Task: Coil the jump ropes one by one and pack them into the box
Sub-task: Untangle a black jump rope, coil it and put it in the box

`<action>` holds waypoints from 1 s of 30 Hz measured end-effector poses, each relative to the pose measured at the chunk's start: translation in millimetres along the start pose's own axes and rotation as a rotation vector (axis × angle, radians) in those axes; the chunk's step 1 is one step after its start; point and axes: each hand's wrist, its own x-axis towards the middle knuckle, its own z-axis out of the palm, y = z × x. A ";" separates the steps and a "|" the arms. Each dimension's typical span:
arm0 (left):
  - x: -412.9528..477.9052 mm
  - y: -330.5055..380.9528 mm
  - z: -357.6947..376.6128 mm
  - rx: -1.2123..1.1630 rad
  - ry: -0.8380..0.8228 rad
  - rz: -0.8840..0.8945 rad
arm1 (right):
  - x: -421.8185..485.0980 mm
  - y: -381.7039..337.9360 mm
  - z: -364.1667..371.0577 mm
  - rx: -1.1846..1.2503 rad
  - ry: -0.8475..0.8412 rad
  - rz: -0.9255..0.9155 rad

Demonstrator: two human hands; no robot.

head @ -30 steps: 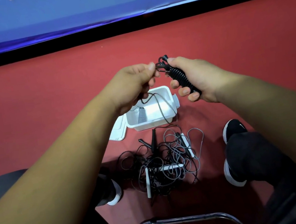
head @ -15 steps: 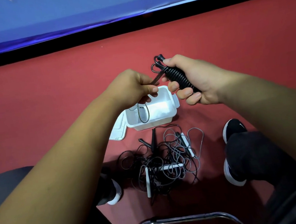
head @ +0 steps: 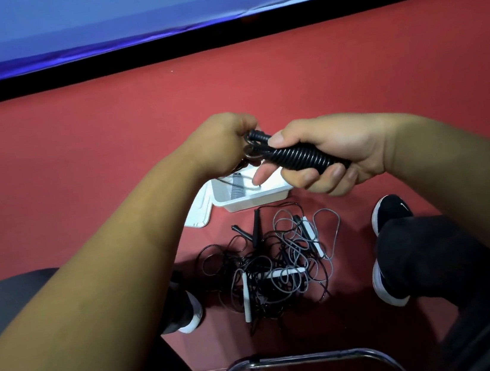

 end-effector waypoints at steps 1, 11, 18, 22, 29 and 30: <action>0.4 -0.3 0.2 -0.044 0.022 0.004 | -0.1 -0.2 0.3 -0.007 -0.030 0.016; 5.9 9.5 -13.9 -0.319 0.279 0.095 | 14.9 4.5 -8.3 -0.043 0.326 -0.058; 4.6 14.3 -9.9 0.335 0.133 0.258 | 21.6 4.5 -18.8 0.050 0.651 -0.156; 2.0 13.7 -1.1 0.222 0.052 0.196 | 19.5 1.0 -21.0 0.177 0.638 -0.194; 8.1 3.4 -2.6 0.122 -0.015 0.083 | 22.3 0.7 -14.6 0.175 0.600 -0.226; 8.2 3.0 -1.8 0.123 -0.021 0.062 | 22.6 0.8 -13.5 0.168 0.601 -0.232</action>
